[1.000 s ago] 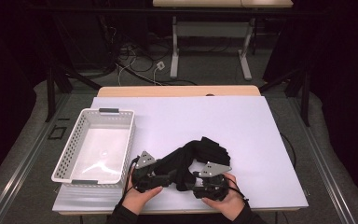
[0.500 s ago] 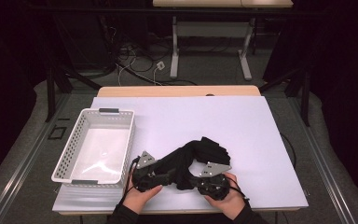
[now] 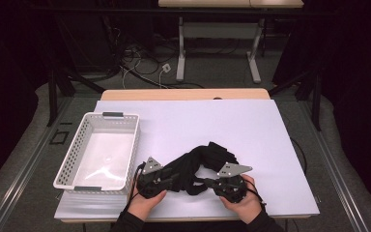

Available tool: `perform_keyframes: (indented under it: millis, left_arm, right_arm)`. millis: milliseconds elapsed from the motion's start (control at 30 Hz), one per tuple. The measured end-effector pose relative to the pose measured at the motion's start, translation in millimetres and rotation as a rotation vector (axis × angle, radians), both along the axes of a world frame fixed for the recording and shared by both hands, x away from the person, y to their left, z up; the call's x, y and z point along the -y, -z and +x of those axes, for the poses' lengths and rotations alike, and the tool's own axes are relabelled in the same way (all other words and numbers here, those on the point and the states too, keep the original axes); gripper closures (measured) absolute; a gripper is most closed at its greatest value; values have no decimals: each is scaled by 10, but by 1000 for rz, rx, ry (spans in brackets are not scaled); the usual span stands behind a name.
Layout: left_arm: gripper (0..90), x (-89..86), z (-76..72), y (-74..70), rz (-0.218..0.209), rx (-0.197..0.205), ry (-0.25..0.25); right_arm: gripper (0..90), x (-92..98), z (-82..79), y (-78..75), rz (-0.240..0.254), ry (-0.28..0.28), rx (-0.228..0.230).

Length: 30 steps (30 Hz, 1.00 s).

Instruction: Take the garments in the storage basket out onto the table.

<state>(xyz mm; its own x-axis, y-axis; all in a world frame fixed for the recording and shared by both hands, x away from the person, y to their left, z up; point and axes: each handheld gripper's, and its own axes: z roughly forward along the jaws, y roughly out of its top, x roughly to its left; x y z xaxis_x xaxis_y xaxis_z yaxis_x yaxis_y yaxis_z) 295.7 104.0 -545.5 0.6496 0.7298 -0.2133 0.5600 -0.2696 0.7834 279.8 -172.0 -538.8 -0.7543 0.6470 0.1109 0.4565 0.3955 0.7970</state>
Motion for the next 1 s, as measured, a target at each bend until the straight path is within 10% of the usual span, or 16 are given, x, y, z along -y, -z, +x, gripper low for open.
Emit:
perform_keyframes:
  millis: [233, 1000]
  left_arm:
    - [856, -20, 42, 20, 4, -21, -1]
    - [880, -221, 8, -208, -60, 70, -82]
  right_arm:
    - [900, 125, 14, -82, 38, 32, 11]
    - [900, 680, 95, -371, 127, 177, 78]
